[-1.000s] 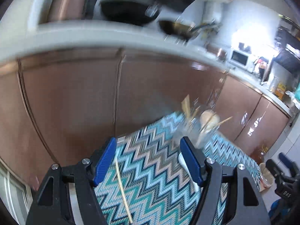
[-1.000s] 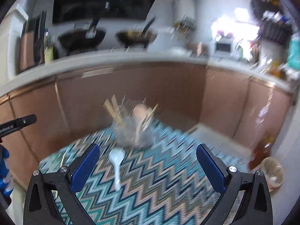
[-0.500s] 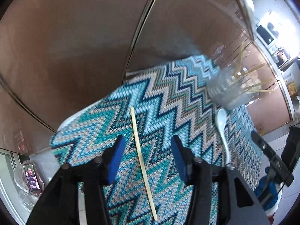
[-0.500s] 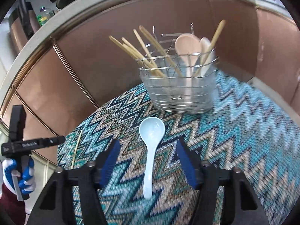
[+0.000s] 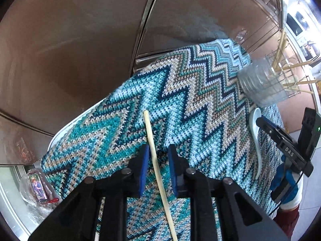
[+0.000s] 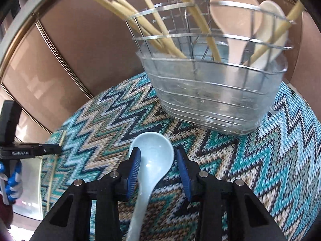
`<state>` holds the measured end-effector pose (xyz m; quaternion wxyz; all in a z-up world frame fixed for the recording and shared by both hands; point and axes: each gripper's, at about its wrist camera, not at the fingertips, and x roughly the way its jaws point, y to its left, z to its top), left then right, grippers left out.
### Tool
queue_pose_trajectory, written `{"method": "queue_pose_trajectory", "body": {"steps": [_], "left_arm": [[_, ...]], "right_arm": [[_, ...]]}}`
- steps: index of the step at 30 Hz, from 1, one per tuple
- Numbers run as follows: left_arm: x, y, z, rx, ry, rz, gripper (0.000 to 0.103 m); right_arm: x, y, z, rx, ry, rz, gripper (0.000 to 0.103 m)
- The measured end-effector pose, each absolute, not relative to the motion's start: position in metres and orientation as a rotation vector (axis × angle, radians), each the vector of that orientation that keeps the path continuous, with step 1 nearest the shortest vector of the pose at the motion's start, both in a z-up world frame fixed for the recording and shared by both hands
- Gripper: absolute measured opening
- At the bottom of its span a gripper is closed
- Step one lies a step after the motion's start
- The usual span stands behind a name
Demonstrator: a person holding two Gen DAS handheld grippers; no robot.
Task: Organize utensils
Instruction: 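Grasp the last chopstick with the left tool while the right tool grasps the white spoon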
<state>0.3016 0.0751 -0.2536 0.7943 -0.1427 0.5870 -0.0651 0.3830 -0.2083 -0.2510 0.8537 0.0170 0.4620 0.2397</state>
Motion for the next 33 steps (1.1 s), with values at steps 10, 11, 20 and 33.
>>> {"method": "queue_pose_trajectory", "body": {"steps": [10,11,20,33], "left_arm": [[0.315,0.062,-0.260,-0.230,1.311,-0.124,0.007],[0.316,0.061,-0.260,-0.222,1.311,-0.123,0.007],[0.309,0.059,-0.258,-0.224,1.246,-0.104,0.004],[0.249,0.049,-0.193,-0.209,0.950,-0.168,0.004]], "right_arm": [[0.399,-0.209,-0.259,0.023,1.001,0.553,0.008],[0.397,-0.208,-0.257,0.018,1.002,0.557,0.008],[0.359,-0.215,-0.227,-0.038,0.942,0.530,0.007],[0.255,-0.235,-0.166,-0.030,0.747,0.395,0.007]]}}
